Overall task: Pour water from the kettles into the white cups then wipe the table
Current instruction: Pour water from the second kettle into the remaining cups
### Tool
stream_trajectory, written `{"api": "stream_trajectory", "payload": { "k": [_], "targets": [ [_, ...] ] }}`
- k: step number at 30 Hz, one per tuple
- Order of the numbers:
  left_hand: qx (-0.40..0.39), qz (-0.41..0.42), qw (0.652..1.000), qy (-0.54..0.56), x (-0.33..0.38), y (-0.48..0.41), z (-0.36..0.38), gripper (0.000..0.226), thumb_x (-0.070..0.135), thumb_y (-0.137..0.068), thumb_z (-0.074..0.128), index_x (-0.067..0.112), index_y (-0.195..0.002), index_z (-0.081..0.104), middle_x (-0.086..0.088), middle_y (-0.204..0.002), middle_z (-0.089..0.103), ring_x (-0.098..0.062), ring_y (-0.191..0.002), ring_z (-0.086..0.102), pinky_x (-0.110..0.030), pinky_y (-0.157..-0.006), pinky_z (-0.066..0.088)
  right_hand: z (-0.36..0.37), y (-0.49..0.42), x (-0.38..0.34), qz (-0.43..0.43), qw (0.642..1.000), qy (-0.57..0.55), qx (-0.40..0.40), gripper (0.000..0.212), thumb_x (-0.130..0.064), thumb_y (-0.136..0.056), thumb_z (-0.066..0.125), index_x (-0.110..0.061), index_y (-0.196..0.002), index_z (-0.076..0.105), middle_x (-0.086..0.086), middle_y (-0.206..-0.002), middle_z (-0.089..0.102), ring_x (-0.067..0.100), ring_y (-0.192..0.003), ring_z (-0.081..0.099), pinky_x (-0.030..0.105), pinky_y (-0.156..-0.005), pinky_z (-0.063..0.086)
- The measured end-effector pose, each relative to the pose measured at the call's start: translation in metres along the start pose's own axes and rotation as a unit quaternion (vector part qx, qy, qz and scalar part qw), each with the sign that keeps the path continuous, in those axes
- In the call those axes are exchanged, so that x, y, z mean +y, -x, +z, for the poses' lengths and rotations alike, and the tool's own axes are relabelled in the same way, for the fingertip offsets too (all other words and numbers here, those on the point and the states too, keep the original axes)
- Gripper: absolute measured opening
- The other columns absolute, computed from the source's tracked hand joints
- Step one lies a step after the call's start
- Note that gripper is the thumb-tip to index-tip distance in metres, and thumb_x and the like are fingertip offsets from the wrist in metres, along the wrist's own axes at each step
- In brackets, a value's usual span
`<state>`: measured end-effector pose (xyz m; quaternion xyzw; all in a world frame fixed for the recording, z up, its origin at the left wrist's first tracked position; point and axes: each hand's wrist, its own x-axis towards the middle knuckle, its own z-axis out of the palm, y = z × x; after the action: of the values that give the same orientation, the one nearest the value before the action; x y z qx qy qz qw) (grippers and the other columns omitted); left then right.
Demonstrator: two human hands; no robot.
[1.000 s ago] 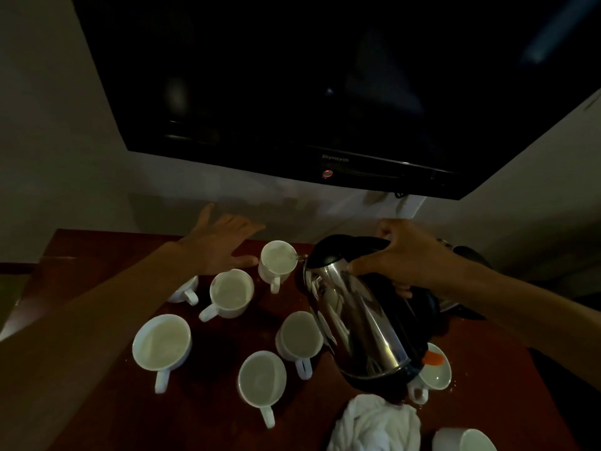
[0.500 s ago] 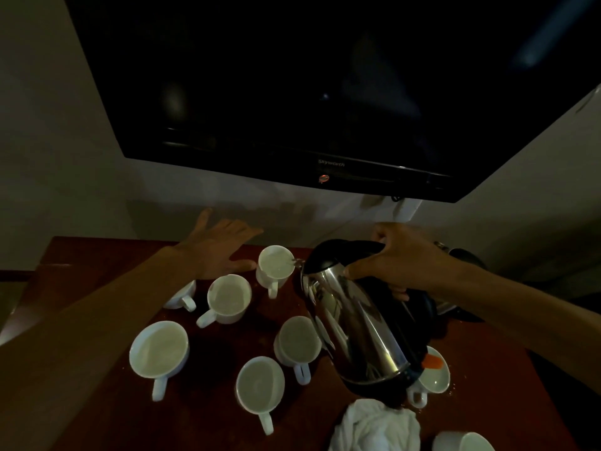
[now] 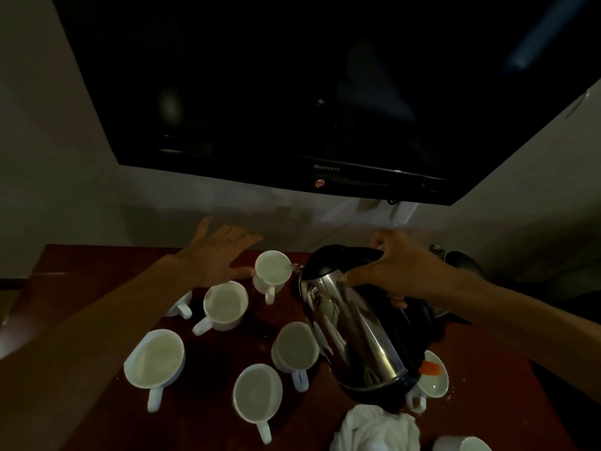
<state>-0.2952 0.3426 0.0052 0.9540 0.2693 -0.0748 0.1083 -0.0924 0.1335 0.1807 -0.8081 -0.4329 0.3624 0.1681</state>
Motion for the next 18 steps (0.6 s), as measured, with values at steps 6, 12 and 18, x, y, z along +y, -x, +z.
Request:
{"api": "stream_trajectory", "payload": {
  "k": [6, 12, 18],
  "targets": [
    [-0.010, -0.007, 1.000, 0.003, 0.000, 0.007, -0.003, 0.074, 0.068, -0.095, 0.037, 0.039, -0.156, 0.009, 0.002, -0.165, 0.016, -0.019, -0.152, 0.010, -0.058, -0.117, -0.013, 0.001, 0.006, 0.005, -0.002, 0.999, -0.032, 0.025, 0.032, -0.022, -0.086, 0.079, -0.010, -0.101, 0.054, 0.006, -0.047, 0.057, 0.017, -0.034, 0.044, 0.025, -0.035, 0.038],
    [-0.016, -0.017, 1.000, -0.003, 0.000, 0.014, -0.013, 0.074, 0.067, -0.095, 0.038, 0.039, -0.156, 0.007, 0.003, -0.165, 0.013, -0.017, -0.153, 0.006, -0.058, -0.117, -0.015, 0.007, 0.015, 0.010, 0.000, 0.994, -0.070, 0.082, 0.043, -0.028, -0.080, 0.083, -0.010, -0.103, 0.051, 0.012, -0.062, 0.066, 0.019, -0.038, 0.050, 0.025, -0.036, 0.040],
    [0.008, -0.028, 0.999, 0.018, 0.003, 0.026, -0.023, 0.074, 0.066, -0.096, 0.038, 0.039, -0.157, 0.006, 0.005, -0.166, 0.012, -0.015, -0.152, 0.004, -0.054, -0.116, -0.017, 0.019, 0.023, 0.003, -0.004, 0.991, -0.087, 0.106, 0.042, -0.029, -0.078, 0.084, -0.012, -0.099, 0.051, 0.016, -0.080, 0.070, 0.022, -0.045, 0.056, 0.028, -0.040, 0.046]
  ]
}}
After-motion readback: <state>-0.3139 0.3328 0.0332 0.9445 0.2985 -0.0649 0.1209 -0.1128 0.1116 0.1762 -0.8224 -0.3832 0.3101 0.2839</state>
